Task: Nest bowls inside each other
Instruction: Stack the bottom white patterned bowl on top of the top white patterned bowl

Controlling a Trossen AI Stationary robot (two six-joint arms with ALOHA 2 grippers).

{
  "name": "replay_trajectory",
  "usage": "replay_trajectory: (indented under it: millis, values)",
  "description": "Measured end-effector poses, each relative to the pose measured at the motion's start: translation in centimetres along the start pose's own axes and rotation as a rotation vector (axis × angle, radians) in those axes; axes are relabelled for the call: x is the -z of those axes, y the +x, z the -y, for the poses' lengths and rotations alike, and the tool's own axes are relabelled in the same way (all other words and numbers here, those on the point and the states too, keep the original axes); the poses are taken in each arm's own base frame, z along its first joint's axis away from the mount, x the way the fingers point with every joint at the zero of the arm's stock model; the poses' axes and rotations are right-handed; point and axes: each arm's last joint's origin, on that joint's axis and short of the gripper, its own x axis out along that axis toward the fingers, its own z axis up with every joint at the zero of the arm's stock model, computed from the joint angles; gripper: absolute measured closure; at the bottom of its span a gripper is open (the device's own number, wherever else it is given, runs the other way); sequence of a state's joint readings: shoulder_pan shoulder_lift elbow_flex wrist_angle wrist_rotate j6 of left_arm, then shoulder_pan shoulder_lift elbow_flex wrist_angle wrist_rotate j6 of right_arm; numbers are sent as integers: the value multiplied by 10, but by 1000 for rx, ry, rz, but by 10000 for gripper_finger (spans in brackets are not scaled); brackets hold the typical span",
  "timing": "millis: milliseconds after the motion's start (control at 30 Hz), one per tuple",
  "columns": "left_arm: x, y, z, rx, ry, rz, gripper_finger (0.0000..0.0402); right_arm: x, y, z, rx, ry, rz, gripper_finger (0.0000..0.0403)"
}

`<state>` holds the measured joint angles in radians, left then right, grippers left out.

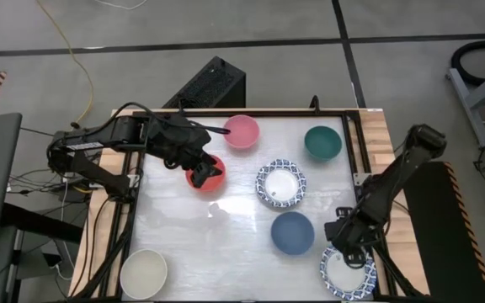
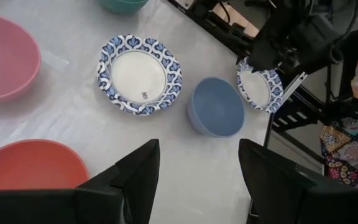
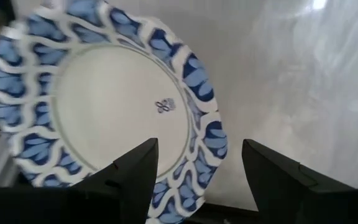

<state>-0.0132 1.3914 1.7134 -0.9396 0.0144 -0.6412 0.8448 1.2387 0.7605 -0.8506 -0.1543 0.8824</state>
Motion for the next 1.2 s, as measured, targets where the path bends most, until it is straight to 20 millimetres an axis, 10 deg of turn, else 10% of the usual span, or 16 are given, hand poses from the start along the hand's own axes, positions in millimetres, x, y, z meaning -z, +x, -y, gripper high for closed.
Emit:
replay_trajectory:
  millis: [433, 867, 1200]
  values:
    - [4, 0, -2, 2, 15, -52, 194, -12, 30, -7, 35, -3, -50, 155]
    - [7, 0, -4, -24, 40, -89, 194, -11, 31, -9, -10, 61, -108, 384]
    - [13, -1, -8, -64, 66, -147, 194, -20, 23, -16, -34, 117, -70, 394]
